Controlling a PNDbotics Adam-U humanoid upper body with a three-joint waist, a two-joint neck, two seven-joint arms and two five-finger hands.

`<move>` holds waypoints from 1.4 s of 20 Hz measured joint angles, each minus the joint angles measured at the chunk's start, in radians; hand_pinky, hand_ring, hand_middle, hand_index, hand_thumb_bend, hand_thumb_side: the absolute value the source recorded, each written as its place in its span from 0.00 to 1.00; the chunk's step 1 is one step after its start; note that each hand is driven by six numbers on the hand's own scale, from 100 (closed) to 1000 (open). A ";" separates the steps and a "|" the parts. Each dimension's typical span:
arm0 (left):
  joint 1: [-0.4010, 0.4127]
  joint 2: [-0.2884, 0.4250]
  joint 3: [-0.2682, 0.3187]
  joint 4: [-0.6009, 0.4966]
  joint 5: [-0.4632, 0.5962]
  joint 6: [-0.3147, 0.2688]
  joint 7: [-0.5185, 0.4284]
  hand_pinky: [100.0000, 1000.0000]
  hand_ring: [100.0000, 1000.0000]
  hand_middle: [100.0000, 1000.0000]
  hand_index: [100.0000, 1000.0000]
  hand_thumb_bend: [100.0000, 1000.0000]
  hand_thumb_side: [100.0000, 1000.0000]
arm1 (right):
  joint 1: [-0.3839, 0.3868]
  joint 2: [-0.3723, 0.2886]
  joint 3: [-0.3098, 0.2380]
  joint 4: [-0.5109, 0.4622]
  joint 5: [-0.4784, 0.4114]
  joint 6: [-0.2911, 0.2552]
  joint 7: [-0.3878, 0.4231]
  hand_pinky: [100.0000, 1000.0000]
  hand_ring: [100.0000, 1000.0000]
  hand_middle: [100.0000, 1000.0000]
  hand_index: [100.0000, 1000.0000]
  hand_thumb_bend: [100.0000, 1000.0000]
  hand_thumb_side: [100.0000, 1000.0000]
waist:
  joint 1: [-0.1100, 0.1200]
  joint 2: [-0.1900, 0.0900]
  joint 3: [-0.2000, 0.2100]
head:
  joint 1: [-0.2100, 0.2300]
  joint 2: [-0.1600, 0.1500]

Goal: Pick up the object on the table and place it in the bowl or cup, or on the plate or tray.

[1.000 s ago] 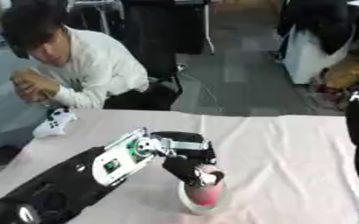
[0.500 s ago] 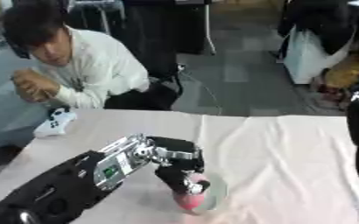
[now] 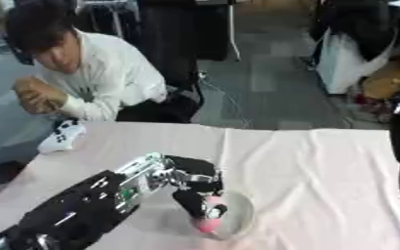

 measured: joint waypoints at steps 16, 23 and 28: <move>-0.016 -0.061 0.038 0.048 -0.071 -0.047 0.201 0.00 0.01 0.26 0.45 0.00 0.49 | 0.000 0.004 0.000 0.000 0.001 -0.001 0.001 0.00 0.00 0.00 0.18 0.70 0.63 | -0.001 0.001 -0.006 | 0.001 0.000; -0.016 -0.053 0.022 0.027 -0.132 -0.039 -0.027 1.00 0.95 0.95 1.00 0.00 1.00 | 0.000 0.008 0.000 0.000 0.002 -0.001 0.001 0.00 0.00 0.00 0.17 0.70 0.63 | 0.000 0.001 -0.004 | 0.001 0.000; 0.016 -0.018 0.059 -0.077 -0.107 -0.019 -0.069 1.00 0.96 0.98 1.00 0.00 0.94 | 0.000 0.008 0.000 0.000 0.003 -0.002 0.001 0.00 0.00 0.00 0.17 0.70 0.62 | 0.000 0.000 0.001 | 0.000 0.000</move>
